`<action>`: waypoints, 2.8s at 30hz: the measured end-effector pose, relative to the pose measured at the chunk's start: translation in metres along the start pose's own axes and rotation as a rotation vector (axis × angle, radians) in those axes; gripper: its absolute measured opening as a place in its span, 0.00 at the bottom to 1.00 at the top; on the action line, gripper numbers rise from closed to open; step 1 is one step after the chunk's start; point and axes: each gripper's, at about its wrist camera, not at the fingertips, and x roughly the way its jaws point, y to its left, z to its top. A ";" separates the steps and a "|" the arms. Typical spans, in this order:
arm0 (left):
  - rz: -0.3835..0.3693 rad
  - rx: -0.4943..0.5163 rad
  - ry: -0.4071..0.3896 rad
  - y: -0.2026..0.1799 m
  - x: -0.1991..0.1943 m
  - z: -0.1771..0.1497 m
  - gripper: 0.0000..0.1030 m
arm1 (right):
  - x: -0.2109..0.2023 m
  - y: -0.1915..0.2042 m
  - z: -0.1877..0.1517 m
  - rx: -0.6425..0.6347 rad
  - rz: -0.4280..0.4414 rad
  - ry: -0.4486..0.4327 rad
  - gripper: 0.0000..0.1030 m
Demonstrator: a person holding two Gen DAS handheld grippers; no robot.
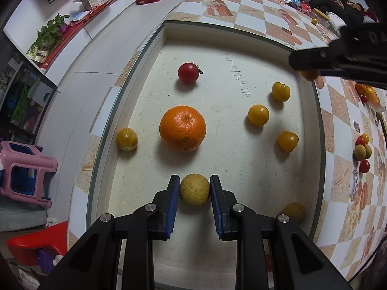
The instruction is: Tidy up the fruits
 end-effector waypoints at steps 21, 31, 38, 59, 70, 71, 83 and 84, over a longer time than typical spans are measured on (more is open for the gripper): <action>0.054 0.023 -0.046 -0.013 -0.007 -0.004 0.75 | 0.060 0.024 0.018 -0.111 -0.083 0.065 0.41; 0.044 0.038 0.001 -0.012 -0.008 -0.006 0.75 | 0.038 0.026 0.016 -0.091 -0.054 0.060 0.78; 0.019 0.011 0.045 -0.004 -0.007 -0.008 0.76 | 0.005 0.027 0.004 -0.059 -0.066 0.050 0.87; 0.050 0.093 0.070 -0.026 -0.019 -0.010 1.00 | -0.029 0.007 -0.038 -0.023 -0.172 0.086 1.00; 0.081 0.107 0.089 -0.035 -0.017 -0.011 1.00 | -0.025 0.002 -0.046 -0.018 -0.182 0.111 1.00; 0.081 0.108 0.090 -0.033 -0.016 -0.010 1.00 | -0.026 0.002 -0.046 -0.016 -0.183 0.112 1.00; 0.089 0.118 0.085 -0.041 -0.018 -0.009 1.00 | -0.024 -0.001 -0.047 -0.017 -0.188 0.116 1.00; 0.090 0.118 0.085 -0.042 -0.018 -0.009 1.00 | -0.024 -0.001 -0.047 -0.014 -0.188 0.117 1.00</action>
